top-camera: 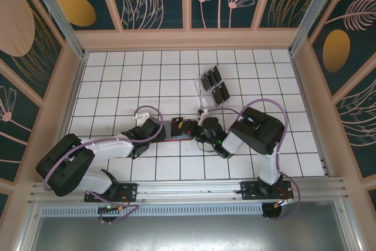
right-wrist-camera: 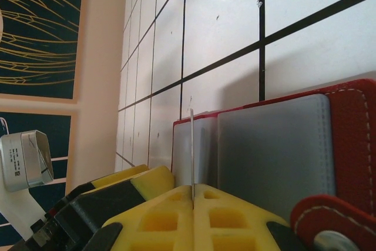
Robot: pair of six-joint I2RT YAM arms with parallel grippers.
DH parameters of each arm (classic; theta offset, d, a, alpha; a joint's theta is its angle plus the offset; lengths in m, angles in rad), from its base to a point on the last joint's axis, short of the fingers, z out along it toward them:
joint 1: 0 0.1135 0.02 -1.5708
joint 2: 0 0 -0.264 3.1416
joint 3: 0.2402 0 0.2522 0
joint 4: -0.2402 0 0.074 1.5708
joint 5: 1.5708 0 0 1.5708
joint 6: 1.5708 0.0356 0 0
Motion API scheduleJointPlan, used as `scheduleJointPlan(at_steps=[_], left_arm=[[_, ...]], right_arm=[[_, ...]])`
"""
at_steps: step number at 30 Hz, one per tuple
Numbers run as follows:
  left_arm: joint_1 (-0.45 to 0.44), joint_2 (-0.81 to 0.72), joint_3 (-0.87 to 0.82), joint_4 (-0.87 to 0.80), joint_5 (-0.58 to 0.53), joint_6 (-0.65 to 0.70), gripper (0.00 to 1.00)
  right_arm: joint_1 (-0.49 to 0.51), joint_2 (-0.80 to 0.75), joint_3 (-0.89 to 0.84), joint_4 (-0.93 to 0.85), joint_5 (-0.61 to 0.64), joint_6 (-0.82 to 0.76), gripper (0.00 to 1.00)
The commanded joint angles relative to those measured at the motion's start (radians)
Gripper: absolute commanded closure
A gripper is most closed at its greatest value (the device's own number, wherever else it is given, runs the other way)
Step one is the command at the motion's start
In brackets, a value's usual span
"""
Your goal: Put the credit cards into the card holder
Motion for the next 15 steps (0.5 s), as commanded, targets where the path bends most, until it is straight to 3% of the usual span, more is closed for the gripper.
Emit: scheduleJointPlan(at_steps=[1,15], left_arm=[[0.005,-0.001,-0.027,-0.046,0.019,-0.003,0.01],[0.005,0.000,-0.029,-0.041,0.018,-0.003,0.02]], right_arm=[[-0.003,0.010,-0.010,0.025,0.017,0.016,1.00],[-0.021,0.014,-0.025,0.021,0.017,0.027,1.00]])
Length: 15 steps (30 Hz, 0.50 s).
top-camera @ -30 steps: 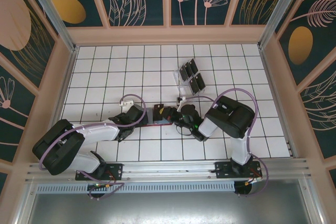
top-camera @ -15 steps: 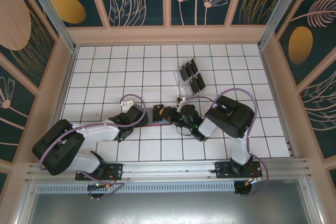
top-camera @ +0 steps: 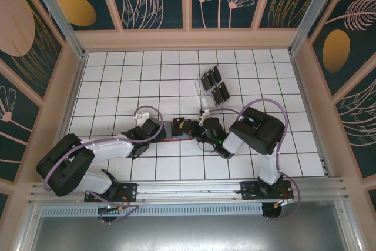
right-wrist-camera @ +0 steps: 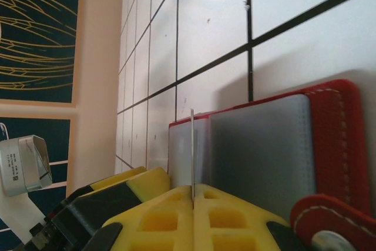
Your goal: Put the credit cards into the card holder
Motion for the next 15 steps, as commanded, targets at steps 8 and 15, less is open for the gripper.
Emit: scheduleJointPlan(at_steps=[8,15], left_arm=[[0.005,-0.002,-0.027,-0.047,0.020,-0.003,0.02],[0.005,-0.001,-0.029,-0.043,0.021,-0.004,0.01]], right_arm=[[-0.010,0.024,0.005,0.007,-0.004,0.004,1.00],[-0.004,0.037,0.034,-0.012,-0.030,-0.003,1.00]])
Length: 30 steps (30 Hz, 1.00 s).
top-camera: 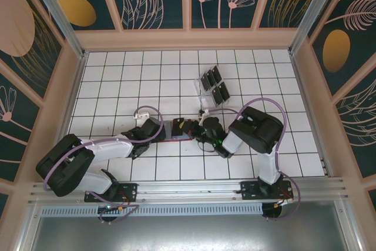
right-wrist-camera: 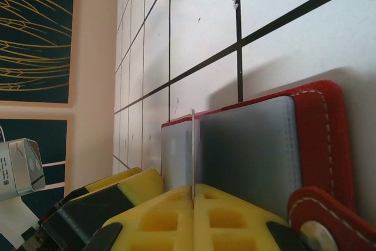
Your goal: Put the credit cards into the card holder
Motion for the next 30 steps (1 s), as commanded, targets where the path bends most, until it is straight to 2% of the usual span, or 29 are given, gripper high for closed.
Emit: scheduleJointPlan(at_steps=[1,30], left_arm=[[0.005,0.000,-0.029,-0.045,0.022,-0.004,0.01],[0.006,0.007,-0.030,-0.040,0.025,-0.005,0.02]], right_arm=[[0.001,0.021,0.022,-0.011,-0.020,-0.006,1.00],[0.012,0.031,-0.027,0.025,-0.072,0.036,1.00]])
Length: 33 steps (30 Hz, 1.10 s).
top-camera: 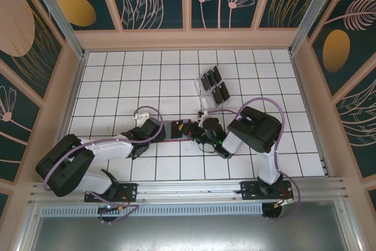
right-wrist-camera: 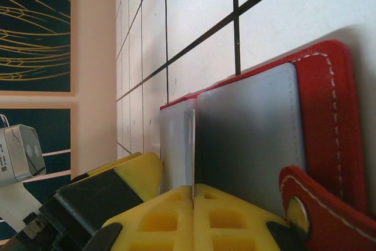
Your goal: Put the credit cards into the card holder
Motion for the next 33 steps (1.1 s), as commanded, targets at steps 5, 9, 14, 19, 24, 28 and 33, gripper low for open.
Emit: scheduleJointPlan(at_steps=[5,9,14,19,24,28,33], left_arm=[[0.005,0.011,-0.026,-0.049,0.025,-0.006,0.01],[0.004,0.013,-0.028,-0.047,0.026,-0.006,0.02],[0.005,0.013,-0.028,-0.045,0.027,-0.006,0.02],[0.005,0.013,-0.030,-0.043,0.028,-0.005,0.01],[0.005,0.013,-0.028,-0.042,0.031,-0.005,0.02],[0.005,0.013,-0.026,-0.043,0.031,-0.006,0.01],[0.005,0.001,-0.016,-0.051,0.035,-0.004,0.02]], right_arm=[[0.008,0.027,-0.003,0.005,-0.035,0.005,1.00],[0.008,0.044,0.017,-0.004,-0.048,0.005,1.00],[0.007,0.062,0.036,-0.008,-0.060,0.009,1.00],[0.003,0.079,0.061,-0.019,-0.078,0.011,1.00],[0.004,0.094,0.088,-0.043,-0.108,0.011,1.00],[0.002,0.084,0.091,-0.068,-0.121,0.009,0.99],[-0.011,0.020,0.086,-0.140,-0.118,-0.026,0.85]])
